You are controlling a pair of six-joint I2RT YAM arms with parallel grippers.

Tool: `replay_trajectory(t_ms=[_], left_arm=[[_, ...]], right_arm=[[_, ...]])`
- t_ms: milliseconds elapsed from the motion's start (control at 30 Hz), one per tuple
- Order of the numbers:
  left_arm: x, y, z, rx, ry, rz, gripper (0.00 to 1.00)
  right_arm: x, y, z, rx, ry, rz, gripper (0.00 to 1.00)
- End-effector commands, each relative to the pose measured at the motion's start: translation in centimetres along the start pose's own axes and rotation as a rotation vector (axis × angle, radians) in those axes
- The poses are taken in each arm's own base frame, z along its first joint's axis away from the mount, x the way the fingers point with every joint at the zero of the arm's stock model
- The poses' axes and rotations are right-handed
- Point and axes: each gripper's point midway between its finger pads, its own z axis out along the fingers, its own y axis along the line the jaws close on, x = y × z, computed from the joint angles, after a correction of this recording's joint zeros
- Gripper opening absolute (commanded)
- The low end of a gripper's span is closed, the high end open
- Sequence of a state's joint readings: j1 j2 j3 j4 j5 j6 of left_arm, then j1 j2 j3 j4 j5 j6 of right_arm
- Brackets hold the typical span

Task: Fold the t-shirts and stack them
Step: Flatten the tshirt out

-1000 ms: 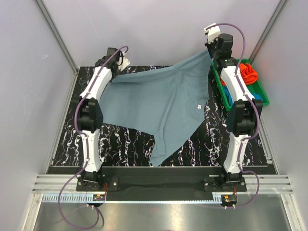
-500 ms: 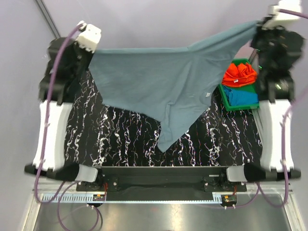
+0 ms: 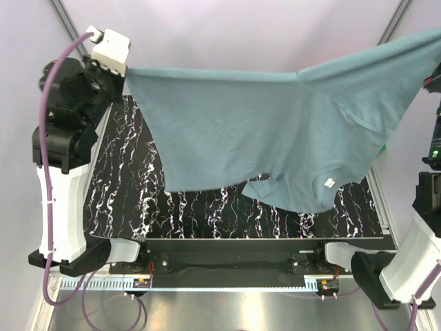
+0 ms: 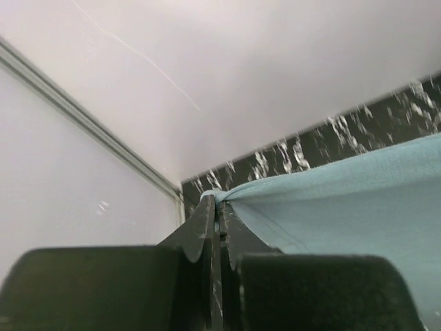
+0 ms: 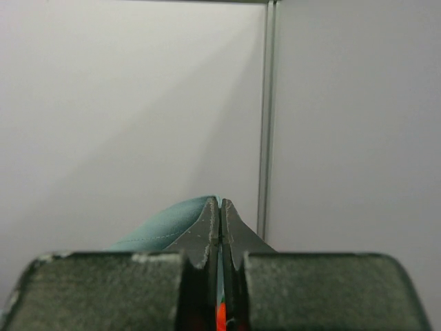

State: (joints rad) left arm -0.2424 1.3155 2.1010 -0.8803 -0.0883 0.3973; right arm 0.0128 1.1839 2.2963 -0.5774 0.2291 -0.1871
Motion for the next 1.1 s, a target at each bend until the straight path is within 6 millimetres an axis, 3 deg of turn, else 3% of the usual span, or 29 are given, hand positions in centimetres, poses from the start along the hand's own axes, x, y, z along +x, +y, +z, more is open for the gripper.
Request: replay_trajectory(t_ms=[0,100,167,267,300,333,400,467,500,567,633,700,867,967,1033,1067], left_arm=[[-6.4,5.3,-3.9,-0.203,-0.200,0.003,0.00],[-8.1,6.5,-4.5,-0.260,-0.263,0.028,0.00],[-8.2,6.6,-4.6,-0.265,-0.268,0.043,0.00],[-6.8,5.8,-4.6,-0.235,-0.234,0.019,0.00],[-5.4,5.1,-4.0,-0.215,-0.197,0.013,0.00],[-4.9,4.8,-4.2,-0.208,-0.187,0.001,0.00],[-3.0,3.9,-4.7,-0.186,-0.146,-0.022,0.00],[-2.5,3.9,-6.3,-0.189,-0.148,-0.017,0.00],[-1.6,3.6,-6.4,-0.182,-0.125,-0.005,0.00],[-1.9,4.0,-8.3,-0.195,-0.149,0.033,0.00],[-2.9,4.6,-9.6,-0.215,-0.195,0.076,0.00],[-4.9,5.7,-11.7,-0.257,-0.276,0.095,0.00],[-9.8,8.1,-14.9,-0.349,-0.445,0.124,0.00],[-11.4,9.0,-15.5,-0.389,-0.500,0.134,0.00],[-11.4,9.4,-15.2,-0.408,-0.490,0.133,0.00],[-11.1,9.3,-14.4,-0.406,-0.470,0.137,0.00]], right_arm=[[-2.9,-2.0,1.3,0.101,-0.075,-0.066,0.00],[-4.3,-1.1,3.2,0.067,-0.138,-0.103,0.00],[-4.0,-0.8,4.2,0.066,-0.146,-0.106,0.00],[0.1,1.0,5.5,0.003,-0.054,-0.062,0.00],[2.7,1.6,5.4,-0.019,0.015,-0.052,0.00],[4.1,2.3,5.2,-0.050,0.052,-0.033,0.00],[8.1,3.4,3.8,-0.087,0.187,0.039,0.00],[9.3,4.1,2.4,-0.118,0.237,0.090,0.00],[8.8,4.0,1.3,-0.127,0.229,0.097,0.00],[7.0,3.6,0.5,-0.133,0.186,0.085,0.00],[3.0,2.7,-0.4,-0.122,0.091,0.070,0.00],[-1.7,1.8,-1.5,-0.120,-0.036,0.037,0.00],[-10.1,0.0,-2.7,-0.075,-0.276,0.006,0.00],[-11.3,0.1,-2.3,-0.076,-0.340,-0.015,0.00],[-10.7,0.2,-1.6,-0.071,-0.336,-0.035,0.00],[-9.4,0.4,-0.7,-0.070,-0.310,-0.041,0.00]])
